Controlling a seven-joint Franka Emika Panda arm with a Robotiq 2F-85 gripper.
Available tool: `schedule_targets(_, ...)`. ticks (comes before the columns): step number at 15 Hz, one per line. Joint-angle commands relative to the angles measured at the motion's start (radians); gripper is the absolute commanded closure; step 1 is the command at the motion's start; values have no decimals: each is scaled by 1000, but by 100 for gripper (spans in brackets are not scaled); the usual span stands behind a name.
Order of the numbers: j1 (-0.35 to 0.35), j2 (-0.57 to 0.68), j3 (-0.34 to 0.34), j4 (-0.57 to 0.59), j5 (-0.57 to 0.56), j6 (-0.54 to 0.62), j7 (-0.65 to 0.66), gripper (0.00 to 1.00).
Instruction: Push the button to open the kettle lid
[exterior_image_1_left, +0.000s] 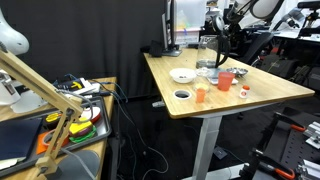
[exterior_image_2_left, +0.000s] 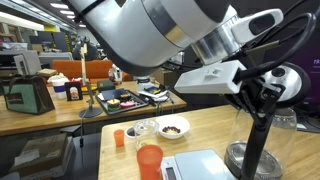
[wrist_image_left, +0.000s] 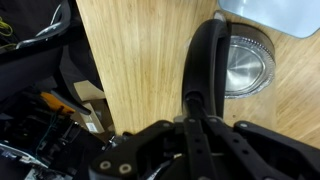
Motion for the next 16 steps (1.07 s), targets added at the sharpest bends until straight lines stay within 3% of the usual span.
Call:
schedule_targets(1,-25,-118,-9,-94,41,19,-40,100)
schedule_targets(5,-34,-137,0,-111,97,30,-84,100)
schedule_targets(6,-36,-137,4,-116,116,28,-97,86)
schedule_targets(7,0,0,0,0,0,-1,0,72)
schedule_targets(8,0,-1,0,0,0,-2,0,92)
schedule_targets(11,-1,-7,-5,-1,0,-7,0,73)
schedule_targets(16,-22,-114,-12,-74,50,2,-40,72)
